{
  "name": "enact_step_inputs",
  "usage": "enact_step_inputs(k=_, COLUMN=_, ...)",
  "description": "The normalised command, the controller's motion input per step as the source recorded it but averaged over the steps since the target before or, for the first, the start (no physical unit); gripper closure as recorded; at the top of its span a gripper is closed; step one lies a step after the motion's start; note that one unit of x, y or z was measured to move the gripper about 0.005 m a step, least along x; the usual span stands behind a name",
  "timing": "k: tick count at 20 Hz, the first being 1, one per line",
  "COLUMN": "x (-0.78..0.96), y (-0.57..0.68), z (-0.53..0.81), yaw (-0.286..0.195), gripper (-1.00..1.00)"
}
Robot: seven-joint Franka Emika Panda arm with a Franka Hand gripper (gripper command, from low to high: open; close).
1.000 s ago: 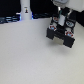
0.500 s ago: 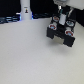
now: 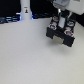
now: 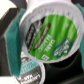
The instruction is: Open the kcup holder, insert the kcup into the holder, and close the kcup holder
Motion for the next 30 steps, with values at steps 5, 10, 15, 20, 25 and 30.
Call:
enact_step_inputs(k=5, x=0.04, y=0.13, z=-0.18, yaw=0.052, gripper=1.0)
enact_step_inputs(k=10, x=0.08, y=0.16, z=-0.08, yaw=0.045, gripper=1.0)
enact_step_inputs(k=15, x=0.1, y=0.15, z=0.09, yaw=0.065, gripper=-1.0)
enact_step_inputs(k=20, x=0.11, y=0.19, z=0.03, yaw=0.054, gripper=-1.0)
enact_step_inputs(k=25, x=0.18, y=0.04, z=0.24, yaw=0.084, gripper=-1.0)
enact_step_inputs(k=30, x=0.35, y=-0.29, z=0.46, yaw=0.111, gripper=-1.0)
